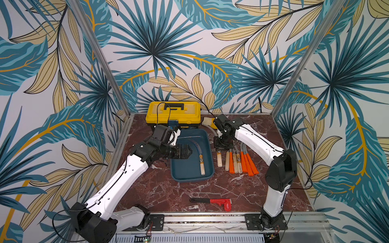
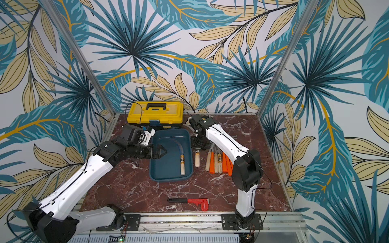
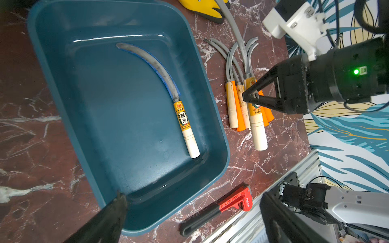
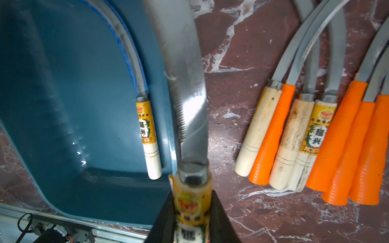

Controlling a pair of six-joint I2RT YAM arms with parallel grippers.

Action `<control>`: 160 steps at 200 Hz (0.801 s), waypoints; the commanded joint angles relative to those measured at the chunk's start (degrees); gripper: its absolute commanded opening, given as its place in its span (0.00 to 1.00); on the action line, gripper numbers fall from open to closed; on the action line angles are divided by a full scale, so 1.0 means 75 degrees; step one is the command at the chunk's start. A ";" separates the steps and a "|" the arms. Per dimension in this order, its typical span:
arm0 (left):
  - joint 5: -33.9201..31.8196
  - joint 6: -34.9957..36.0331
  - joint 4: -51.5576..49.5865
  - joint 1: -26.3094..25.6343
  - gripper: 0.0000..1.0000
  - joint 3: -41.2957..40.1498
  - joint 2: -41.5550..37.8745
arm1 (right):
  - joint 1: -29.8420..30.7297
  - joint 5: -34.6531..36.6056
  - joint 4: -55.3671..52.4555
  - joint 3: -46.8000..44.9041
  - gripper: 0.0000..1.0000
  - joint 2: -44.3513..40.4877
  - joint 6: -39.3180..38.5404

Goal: Put small sickles into storage boxes
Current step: Pick up the sickle at the center of the board, then place the sickle in the storage box.

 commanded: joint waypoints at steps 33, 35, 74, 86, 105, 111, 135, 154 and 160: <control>0.0136 0.0022 -0.0265 0.0314 0.99 -0.0445 -0.0638 | 0.0545 -0.0297 0.0134 0.0400 0.00 0.0336 0.0373; 0.0137 0.0026 -0.0264 0.0324 0.99 -0.0465 -0.0651 | 0.0556 -0.0304 0.0146 0.0419 0.00 0.0347 0.0374; 0.0104 -0.0011 -0.0271 0.0423 0.99 -0.0856 -0.0903 | 0.0814 -0.0428 0.0331 0.0807 0.00 0.0871 0.0482; 0.0093 -0.0029 -0.0271 0.0440 0.99 -0.0959 -0.0946 | 0.0858 -0.0486 0.0400 0.0927 0.00 0.1047 0.0502; 0.0055 -0.0057 -0.0271 0.0481 0.99 -0.1121 -0.1010 | 0.0914 -0.0580 0.0531 0.1108 0.00 0.1308 0.0556; 0.0044 -0.0079 -0.0260 0.0494 0.99 -0.1186 -0.1022 | 0.0941 -0.0615 0.0571 0.1161 0.00 0.1395 0.0569; 0.0009 -0.0140 -0.0271 0.0522 0.99 -0.1365 -0.1020 | 0.1023 -0.0736 0.0749 0.1337 0.00 0.1733 0.0613; -0.0037 -0.0141 -0.0271 0.0513 0.99 -0.1487 -0.1008 | 0.1103 -0.0809 0.0866 0.1415 0.00 0.1969 0.0663; -0.0057 -0.0140 -0.0262 0.0524 0.99 -0.1528 -0.1001 | 0.1123 -0.0860 0.0911 0.1417 0.00 0.2039 0.0672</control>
